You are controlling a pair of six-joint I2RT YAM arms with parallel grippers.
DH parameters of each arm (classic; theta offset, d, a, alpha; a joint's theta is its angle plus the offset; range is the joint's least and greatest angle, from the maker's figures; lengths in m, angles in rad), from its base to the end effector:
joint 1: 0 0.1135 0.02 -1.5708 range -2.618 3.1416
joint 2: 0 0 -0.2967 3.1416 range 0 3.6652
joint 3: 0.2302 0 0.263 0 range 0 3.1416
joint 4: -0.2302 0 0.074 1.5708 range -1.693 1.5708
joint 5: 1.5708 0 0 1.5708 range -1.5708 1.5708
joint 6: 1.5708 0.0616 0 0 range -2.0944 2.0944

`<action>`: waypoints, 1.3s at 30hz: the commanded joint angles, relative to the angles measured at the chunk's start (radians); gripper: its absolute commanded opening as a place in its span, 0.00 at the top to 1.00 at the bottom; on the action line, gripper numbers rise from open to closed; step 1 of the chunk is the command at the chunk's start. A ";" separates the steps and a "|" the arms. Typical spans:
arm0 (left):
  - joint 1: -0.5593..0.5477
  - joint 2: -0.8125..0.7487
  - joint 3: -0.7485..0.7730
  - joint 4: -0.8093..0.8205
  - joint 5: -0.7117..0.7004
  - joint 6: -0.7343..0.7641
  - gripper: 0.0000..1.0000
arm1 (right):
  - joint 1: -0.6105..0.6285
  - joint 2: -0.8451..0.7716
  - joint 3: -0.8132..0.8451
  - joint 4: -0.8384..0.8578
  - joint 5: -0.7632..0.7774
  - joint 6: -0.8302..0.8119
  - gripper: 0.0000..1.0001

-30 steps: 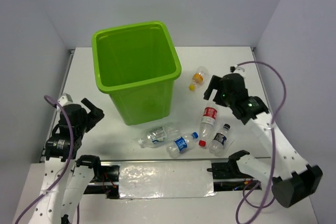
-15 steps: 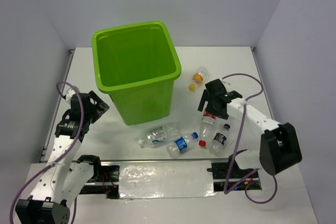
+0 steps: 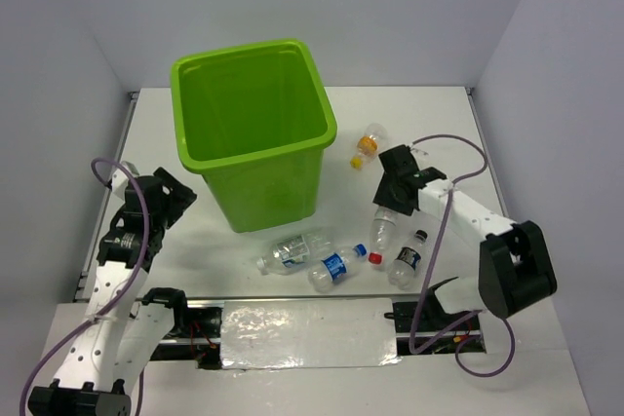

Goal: Put the plastic bottles in the bin

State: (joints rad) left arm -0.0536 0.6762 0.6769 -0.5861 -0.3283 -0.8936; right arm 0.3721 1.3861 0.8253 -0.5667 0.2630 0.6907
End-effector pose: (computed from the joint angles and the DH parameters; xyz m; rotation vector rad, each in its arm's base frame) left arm 0.1557 0.0115 0.2863 -1.0365 1.8587 -0.2066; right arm 0.2588 0.0838 0.1992 0.4945 2.5837 0.0004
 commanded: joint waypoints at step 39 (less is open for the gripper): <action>0.006 -0.001 0.047 0.011 0.011 0.022 0.01 | 0.186 0.435 1.571 -0.002 -0.834 -0.371 0.19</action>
State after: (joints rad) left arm -0.0525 0.6956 0.7124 -0.5850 -0.3027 -0.8890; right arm 0.5358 1.7927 2.3436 -0.6380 -0.5865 0.3473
